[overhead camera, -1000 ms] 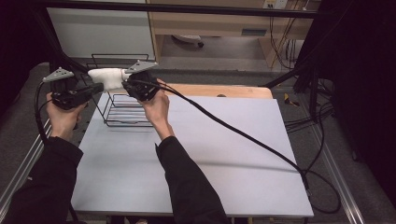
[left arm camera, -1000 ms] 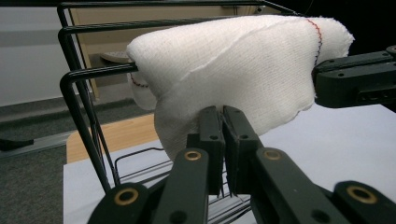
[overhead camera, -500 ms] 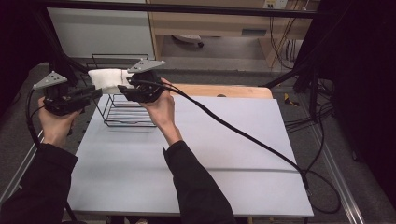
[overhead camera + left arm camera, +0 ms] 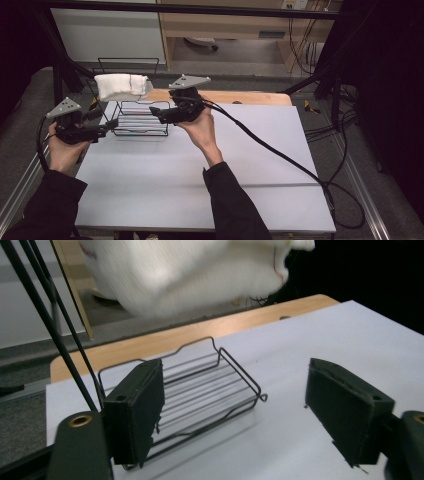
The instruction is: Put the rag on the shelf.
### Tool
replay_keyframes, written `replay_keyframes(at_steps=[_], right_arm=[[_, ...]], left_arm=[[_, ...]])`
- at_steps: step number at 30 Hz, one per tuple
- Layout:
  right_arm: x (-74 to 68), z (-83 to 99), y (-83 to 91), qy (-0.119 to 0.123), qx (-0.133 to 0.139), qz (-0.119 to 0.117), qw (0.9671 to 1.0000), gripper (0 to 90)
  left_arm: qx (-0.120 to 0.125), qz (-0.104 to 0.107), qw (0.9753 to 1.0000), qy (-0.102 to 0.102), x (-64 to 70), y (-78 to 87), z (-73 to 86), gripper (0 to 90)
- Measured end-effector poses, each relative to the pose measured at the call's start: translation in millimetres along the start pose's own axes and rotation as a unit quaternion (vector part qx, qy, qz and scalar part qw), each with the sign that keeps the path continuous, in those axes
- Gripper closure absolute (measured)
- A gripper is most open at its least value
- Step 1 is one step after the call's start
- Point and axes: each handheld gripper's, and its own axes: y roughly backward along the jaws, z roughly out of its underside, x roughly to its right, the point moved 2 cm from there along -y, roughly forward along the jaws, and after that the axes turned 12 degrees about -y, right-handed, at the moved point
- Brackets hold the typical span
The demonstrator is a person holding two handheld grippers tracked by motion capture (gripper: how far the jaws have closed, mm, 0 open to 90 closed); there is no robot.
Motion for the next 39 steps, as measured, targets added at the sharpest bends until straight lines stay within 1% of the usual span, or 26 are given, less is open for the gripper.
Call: replay_keyframes(at_steps=[3,5,8,11,14,19,21,22,26,31,35,39], right_arm=[[10.8,12.4,12.2,-0.008,0.0,0.002,1.0,9.3],[17.8,20.9,19.4,-0.013,-0.003,0.005,0.9999,6.1],[29.3,34.6,31.3,-0.028,-0.002,0.005,0.9996,3.7],[41.6,49.3,43.9,-0.043,-0.006,0.007,0.999,2.3],[53.4,65.3,57.5,-0.053,-0.009,0.01,0.9985,1.2],[72.6,93.0,80.5,-0.063,-0.018,0.02,0.9976,0.4],[78.6,102.1,88.3,-0.065,-0.022,0.022,0.9974,0.3],[82.4,108.5,93.7,-0.066,-0.025,0.024,0.9972,0.3],[93.8,130.3,109.9,-0.074,-0.035,0.03,0.9962,0.3],[105.6,155.8,127.1,-0.08,-0.045,0.037,0.9951,0.3],[112.5,174.0,139.4,-0.089,-0.057,0.041,0.9936,0.2],[118.9,190.1,152.4,-0.098,-0.056,0.045,0.9926,0.2]], left_arm=[[-0.009,0.008,0.9999,-0.001,7.5,-3.9,10.7,18.4],[-0.012,0.012,0.9999,-0.002,12.3,-6.8,17.0,16.3],[-0.018,0.018,0.9997,-0.004,20.0,-11.9,24.7,12.9],[-0.024,0.025,0.9994,-0.007,28.2,-18.1,31.8,8.5],[-0.028,0.039,0.9988,-0.004,36.6,-24.0,38.7,5.5],[-0.038,0.054,0.9978,-0.009,49.1,-33.4,50.2,4.8],[-0.042,0.056,0.9974,-0.015,53.6,-35.6,54.4,4.7],[-0.044,0.061,0.9971,-0.016,55.9,-36.9,56.7,4.7],[-0.047,0.066,0.9966,-0.018,63.2,-39.3,67.0,4.7],[-0.056,0.073,0.9955,-0.022,69.0,-40.3,80.5,5.0],[-0.058,0.077,0.9951,-0.022,71.3,-39.5,85.6,5.3],[-0.061,0.079,0.9947,-0.022,74.0,-39.4,91.5,5.6]])
